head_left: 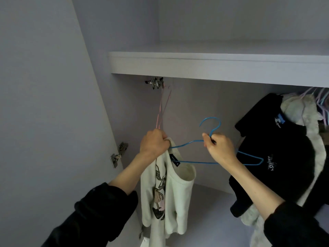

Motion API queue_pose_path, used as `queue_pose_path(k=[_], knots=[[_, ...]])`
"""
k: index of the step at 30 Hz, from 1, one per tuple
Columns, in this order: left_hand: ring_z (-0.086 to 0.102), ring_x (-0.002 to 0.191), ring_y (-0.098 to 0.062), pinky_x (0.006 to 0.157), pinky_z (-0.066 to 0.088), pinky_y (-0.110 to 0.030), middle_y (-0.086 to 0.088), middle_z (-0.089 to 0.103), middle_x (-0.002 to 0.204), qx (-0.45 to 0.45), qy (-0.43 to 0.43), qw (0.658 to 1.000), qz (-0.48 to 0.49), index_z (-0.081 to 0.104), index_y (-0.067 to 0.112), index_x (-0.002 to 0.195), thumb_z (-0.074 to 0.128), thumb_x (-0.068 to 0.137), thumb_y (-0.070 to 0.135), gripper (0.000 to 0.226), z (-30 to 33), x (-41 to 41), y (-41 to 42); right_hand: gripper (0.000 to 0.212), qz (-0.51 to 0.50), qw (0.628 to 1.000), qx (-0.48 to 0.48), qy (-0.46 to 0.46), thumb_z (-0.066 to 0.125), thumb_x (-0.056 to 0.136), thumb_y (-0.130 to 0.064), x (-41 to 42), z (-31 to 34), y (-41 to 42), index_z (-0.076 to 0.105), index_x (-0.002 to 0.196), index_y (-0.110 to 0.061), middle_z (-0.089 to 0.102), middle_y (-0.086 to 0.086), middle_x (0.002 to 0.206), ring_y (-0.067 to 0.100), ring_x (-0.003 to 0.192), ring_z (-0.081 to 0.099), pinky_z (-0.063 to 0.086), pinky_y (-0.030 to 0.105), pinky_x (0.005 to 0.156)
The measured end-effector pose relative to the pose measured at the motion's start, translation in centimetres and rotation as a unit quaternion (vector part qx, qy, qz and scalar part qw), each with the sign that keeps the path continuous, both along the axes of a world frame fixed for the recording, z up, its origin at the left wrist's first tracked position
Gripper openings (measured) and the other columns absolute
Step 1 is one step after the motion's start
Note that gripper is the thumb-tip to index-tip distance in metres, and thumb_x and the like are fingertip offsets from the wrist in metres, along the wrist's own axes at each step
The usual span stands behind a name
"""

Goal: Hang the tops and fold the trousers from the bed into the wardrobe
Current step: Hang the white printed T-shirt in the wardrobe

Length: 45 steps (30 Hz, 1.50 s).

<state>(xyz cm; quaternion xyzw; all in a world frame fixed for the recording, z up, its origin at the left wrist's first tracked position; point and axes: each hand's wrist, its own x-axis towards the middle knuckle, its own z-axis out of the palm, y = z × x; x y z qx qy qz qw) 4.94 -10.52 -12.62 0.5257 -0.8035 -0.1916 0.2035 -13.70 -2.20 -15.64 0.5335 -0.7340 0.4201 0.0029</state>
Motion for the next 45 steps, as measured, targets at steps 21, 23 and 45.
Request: queue_pose_path(k=[21, 23, 45], knots=[[0.052, 0.098, -0.026, 0.077, 0.038, -0.031, -0.007, 0.060, 0.101, -0.112, -0.056, 0.976, -0.176, 0.066, 0.008, 0.100, 0.050, 0.095, 0.028, 0.026, 0.7, -2.3, 1.3, 0.034, 0.055, 0.977, 0.001, -0.204, 0.049, 0.095, -0.036, 1.2, 1.7, 0.6, 0.046, 0.072, -0.010, 0.056, 0.005, 0.069, 0.007, 0.053, 0.044, 0.034, 0.008, 0.050], [0.055, 0.094, -0.029, 0.071, 0.038, -0.031, -0.008, 0.059, 0.101, -0.101, -0.050, 0.979, -0.169, 0.061, 0.006, 0.101, 0.047, 0.097, 0.022, 0.022, 0.6, -2.4, 1.5, 0.033, 0.067, 0.976, 0.004, -0.205, 0.051, 0.094, -0.035, 1.2, 1.6, 0.8, 0.050, 0.073, -0.010, 0.059, 0.005, 0.070, 0.001, 0.055, 0.049, 0.035, 0.007, 0.052], [0.053, 0.077, -0.024, 0.072, 0.045, -0.041, 0.002, 0.050, 0.083, -0.230, 0.117, 0.952, -0.164, 0.063, 0.003, 0.099, 0.051, 0.095, 0.013, 0.017, 3.6, 1.3, 0.5, 0.043, 0.102, 0.932, 0.323, 0.128, 0.051, 0.090, -0.049, -2.6, -5.7, 0.4, 0.053, 0.126, -0.026, 0.047, 0.001, 0.127, 0.019, 0.119, 0.048, 0.043, 0.034, 0.092]])
